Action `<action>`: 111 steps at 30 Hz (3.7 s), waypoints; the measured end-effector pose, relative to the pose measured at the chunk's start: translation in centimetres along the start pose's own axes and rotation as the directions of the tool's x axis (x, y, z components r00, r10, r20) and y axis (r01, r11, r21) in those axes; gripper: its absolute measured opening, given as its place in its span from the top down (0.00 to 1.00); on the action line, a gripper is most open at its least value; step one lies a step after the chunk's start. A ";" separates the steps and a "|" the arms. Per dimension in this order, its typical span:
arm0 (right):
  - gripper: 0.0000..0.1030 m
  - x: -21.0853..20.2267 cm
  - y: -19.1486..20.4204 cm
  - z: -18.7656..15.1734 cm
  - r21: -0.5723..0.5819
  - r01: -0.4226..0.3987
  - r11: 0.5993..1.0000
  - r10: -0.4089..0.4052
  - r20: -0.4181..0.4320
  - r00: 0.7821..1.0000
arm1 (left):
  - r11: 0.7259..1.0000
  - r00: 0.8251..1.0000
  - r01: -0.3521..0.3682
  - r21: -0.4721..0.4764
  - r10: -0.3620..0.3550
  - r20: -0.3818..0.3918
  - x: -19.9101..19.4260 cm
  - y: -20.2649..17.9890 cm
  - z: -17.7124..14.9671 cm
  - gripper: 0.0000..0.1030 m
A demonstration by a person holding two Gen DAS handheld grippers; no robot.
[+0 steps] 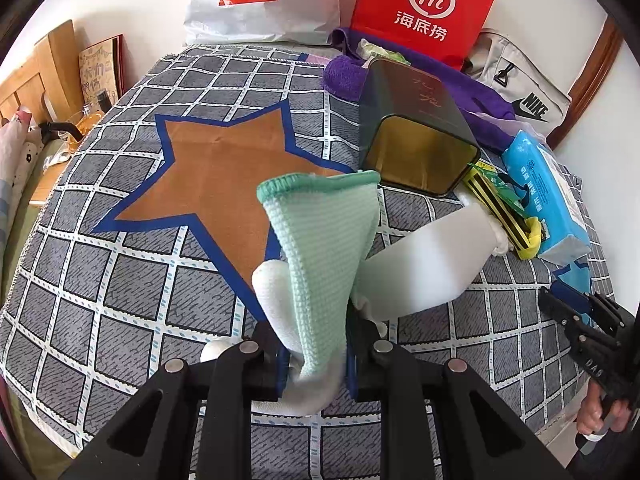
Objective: Organize soft objects
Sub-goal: 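Lift the watch strap with the right tool while the left tool holds the sock, then carry the sock and watch strap in both tools over the purple towel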
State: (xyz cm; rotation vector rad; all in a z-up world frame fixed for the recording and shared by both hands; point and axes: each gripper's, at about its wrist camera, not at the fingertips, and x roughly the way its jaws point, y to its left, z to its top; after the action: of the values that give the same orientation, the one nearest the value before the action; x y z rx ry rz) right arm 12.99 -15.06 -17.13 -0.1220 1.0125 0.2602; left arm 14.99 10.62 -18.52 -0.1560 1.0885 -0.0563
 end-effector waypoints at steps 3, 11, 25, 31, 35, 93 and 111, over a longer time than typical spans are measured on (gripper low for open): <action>0.59 -0.2 -1.4 0.1 0.074 -0.064 0.995 0.066 -0.029 0.997 | 1.000 1.000 -0.005 0.001 0.005 0.000 0.0 0.0 -0.1 0.81; 0.46 -1.3 -2.0 -2.5 -0.041 -0.044 0.998 0.042 -0.057 0.997 | 1.000 1.000 0.020 -0.012 -0.020 -0.004 -0.3 0.3 -0.2 0.81; 0.88 -1.8 -0.2 -3.2 -0.063 -0.077 0.995 0.075 -0.027 0.997 | 1.000 1.000 -0.003 0.001 0.003 -0.023 -0.5 -0.2 -0.3 0.81; 0.96 -2.1 -1.7 -1.0 -0.003 -0.051 0.999 0.051 0.022 0.998 | 1.000 1.000 -0.006 -0.007 0.006 -0.028 -0.6 -0.3 -0.4 0.81; 0.95 -2.9 -4.0 -0.9 0.025 -0.030 0.999 0.029 0.027 0.999 | 1.000 1.000 -0.006 -0.010 0.006 -0.028 -0.6 -0.3 -0.5 0.81; 0.81 -10.7 -5.2 1.0 0.092 -0.050 0.995 0.031 0.202 0.979 | 0.989 0.979 0.147 0.017 -0.148 0.143 -10.2 -5.1 3.8 0.81; 0.81 -9.3 -7.7 8.9 0.077 -0.069 0.995 0.045 0.274 0.961 | 0.991 0.985 0.129 0.019 -0.131 0.110 -7.8 -7.1 10.1 0.81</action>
State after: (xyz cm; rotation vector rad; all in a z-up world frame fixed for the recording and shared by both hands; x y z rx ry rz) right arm 17.72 -22.00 -4.68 0.0218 0.7527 0.2770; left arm 20.57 5.54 -5.98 -0.2173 0.9656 -0.1692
